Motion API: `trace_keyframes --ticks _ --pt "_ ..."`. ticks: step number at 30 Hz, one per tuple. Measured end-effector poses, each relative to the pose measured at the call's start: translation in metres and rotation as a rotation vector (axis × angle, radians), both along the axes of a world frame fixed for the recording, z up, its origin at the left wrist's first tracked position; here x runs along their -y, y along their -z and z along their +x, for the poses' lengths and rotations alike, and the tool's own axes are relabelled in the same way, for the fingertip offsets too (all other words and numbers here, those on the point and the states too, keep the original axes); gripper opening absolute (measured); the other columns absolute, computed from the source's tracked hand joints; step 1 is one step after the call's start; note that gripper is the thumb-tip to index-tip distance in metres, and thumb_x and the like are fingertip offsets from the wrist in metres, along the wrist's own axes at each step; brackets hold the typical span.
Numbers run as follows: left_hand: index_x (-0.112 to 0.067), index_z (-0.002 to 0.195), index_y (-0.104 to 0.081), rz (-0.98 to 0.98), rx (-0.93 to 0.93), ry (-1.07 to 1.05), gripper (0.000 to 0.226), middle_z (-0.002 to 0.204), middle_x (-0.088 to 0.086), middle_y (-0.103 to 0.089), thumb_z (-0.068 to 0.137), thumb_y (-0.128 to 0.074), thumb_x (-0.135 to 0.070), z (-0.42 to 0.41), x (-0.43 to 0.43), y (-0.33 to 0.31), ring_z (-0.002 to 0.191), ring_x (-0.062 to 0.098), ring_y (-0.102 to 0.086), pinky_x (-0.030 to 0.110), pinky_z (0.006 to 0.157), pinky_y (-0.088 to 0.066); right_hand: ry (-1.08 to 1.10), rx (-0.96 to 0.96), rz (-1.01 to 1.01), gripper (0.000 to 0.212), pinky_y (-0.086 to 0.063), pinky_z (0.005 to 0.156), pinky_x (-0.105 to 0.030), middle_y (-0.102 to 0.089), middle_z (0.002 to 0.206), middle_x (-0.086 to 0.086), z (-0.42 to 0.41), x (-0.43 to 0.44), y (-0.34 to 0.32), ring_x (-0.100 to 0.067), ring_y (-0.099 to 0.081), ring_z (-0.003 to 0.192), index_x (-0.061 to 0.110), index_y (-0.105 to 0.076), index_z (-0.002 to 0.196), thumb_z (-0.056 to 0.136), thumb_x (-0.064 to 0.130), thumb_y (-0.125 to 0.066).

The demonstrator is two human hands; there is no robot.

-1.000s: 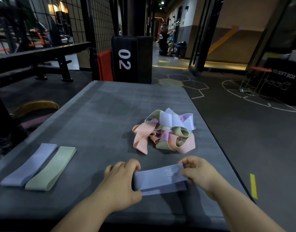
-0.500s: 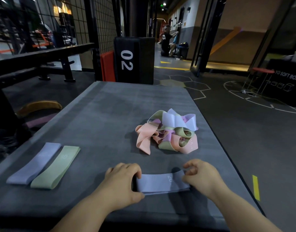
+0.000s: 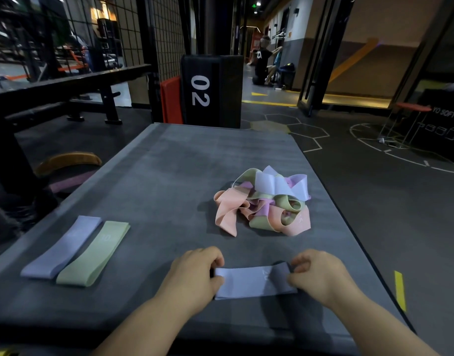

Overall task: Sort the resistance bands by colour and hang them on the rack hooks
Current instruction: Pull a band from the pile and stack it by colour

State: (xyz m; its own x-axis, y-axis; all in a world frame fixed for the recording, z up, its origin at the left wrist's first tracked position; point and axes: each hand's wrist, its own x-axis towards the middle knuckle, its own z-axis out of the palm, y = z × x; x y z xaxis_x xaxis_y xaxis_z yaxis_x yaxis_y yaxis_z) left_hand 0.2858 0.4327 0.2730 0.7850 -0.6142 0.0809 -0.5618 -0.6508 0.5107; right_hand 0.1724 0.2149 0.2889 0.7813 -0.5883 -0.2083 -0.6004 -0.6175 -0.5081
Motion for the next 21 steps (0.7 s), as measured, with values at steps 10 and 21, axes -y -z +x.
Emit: trace_keyframes --ticks 10,21 --pt "-0.033 0.104 -0.06 0.065 0.001 -0.051 0.018 0.105 -0.015 -0.056 0.085 -0.058 -0.032 -0.003 0.004 -0.002 0.096 0.008 -0.055 0.023 0.082 -0.045 0.052 0.003 0.039 0.02 -0.052 0.072 -0.024 -0.071 0.076 0.009 0.001 -0.004 0.001 -0.012 -0.066 0.081 0.033 -0.061 0.067 0.07 0.015 -0.071" --pt "-0.031 0.075 -0.053 0.082 -0.188 -0.075 0.003 0.089 -0.014 -0.058 0.076 -0.056 -0.031 -0.006 0.0 -0.01 0.084 0.008 -0.058 0.023 0.068 -0.044 0.15 0.383 0.243 0.025 -0.041 0.059 -0.015 -0.067 0.084 0.006 0.014 -0.014 0.004 -0.007 -0.061 0.076 0.029 -0.065 0.089 0.081 0.005 -0.063"
